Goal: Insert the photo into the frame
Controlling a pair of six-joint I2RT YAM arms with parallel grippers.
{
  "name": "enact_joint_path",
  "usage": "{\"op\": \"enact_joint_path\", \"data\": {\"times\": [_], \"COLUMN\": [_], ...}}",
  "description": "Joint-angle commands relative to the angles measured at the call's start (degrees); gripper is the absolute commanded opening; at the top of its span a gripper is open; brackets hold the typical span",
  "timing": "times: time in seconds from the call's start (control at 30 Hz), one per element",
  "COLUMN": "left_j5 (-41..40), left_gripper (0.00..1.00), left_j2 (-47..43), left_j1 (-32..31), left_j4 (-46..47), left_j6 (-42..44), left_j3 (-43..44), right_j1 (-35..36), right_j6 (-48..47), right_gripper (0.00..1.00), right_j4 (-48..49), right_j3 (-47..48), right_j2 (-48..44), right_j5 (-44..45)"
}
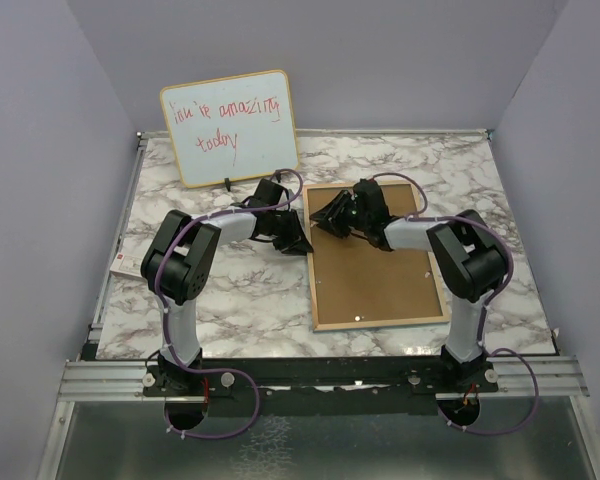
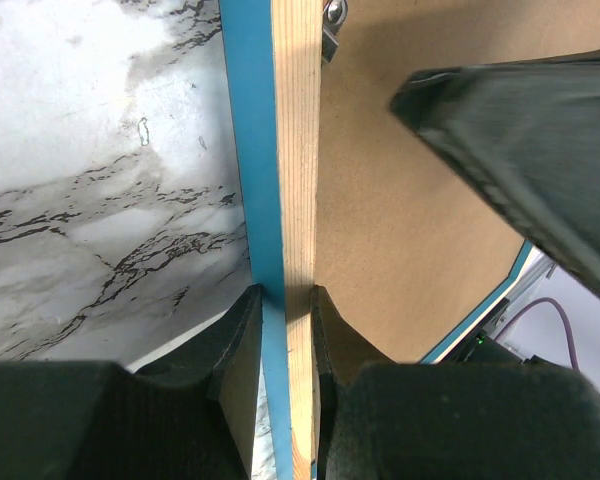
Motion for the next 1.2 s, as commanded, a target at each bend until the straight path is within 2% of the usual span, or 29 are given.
{"op": "enact_joint_path", "data": {"times": [0.0,0.27,0.7,0.87,1.0,1.17], "left_j5": [-8.7,-8.7,-8.8,-9.1,-9.1,-9.2], "left_gripper": [0.20,0.20,0.20,0.20,0.20,0.23], "left_j2": [4.7,4.8,5.1,4.7,4.0,3.2], "left_j1": [0.4,0.4,0.4,0.4,0.5,0.6], "left_j4": [-7.2,-7.5,-7.6,-8.1,-8.3,-8.3], "left_j6": [3.8,4.0,4.2,4.2,4.3,4.9], "left_j3": [-2.7,-2.7,-3.3,-2.7,-1.9,-1.3], "right_j1": [0.1,0.1,0.1,0.1,0.1,-0.3], "right_j6": [-0.9,-1.7,-1.1,-1.6,-3.8,-6.1], "right_gripper": [0.40,0.33,0.37,0.38,0.40,0.41], "right_j4": [-2.9,-2.7,-2.0,-1.3,-1.5,-8.3], "right_j3": [1.5,3.5,5.5,4.0,0.9,0.0], "right_j2": [3.4,7.4,10.6,7.1,0.5,-7.0], "right_j5": [-2.5,-2.4,-1.3,-2.8,-3.4,2.4]}}
